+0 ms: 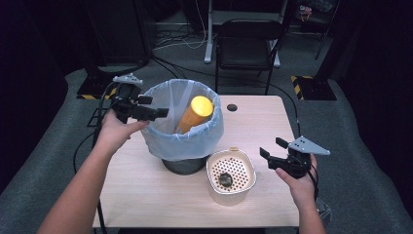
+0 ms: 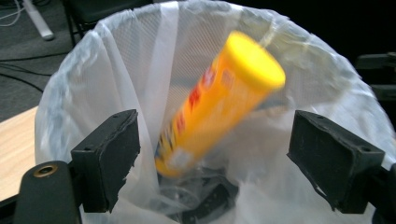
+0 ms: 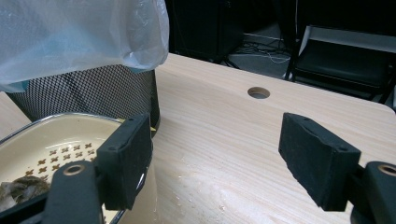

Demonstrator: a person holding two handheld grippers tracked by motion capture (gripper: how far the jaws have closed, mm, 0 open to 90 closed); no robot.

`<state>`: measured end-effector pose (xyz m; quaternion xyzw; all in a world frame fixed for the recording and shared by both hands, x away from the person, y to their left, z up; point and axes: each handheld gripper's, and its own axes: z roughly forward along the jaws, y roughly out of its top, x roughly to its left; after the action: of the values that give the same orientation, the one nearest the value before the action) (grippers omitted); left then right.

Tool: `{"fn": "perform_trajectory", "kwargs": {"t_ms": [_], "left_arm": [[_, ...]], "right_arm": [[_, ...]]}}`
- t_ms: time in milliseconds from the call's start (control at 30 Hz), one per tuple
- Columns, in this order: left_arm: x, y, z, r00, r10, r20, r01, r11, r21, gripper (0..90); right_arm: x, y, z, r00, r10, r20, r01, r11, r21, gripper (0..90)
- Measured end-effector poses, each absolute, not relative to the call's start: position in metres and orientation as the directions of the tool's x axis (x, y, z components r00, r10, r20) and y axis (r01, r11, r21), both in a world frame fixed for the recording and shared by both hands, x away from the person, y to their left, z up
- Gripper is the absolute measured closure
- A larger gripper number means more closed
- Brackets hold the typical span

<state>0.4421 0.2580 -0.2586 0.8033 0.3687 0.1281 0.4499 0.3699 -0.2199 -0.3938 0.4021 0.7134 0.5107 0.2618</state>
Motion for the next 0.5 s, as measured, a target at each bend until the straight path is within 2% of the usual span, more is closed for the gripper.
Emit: {"fn": "perform_trajectory", "kwargs": {"t_ms": [500], "left_arm": [[0.388, 0.320, -0.277, 0.668, 0.734, -0.125, 0.447, -0.261, 0.855, 18.7]], "right_arm": [[0.371, -0.218, -0.398, -0.541, 0.840, 0.031, 0.315, 0.168, 0.934, 25.7]]}}
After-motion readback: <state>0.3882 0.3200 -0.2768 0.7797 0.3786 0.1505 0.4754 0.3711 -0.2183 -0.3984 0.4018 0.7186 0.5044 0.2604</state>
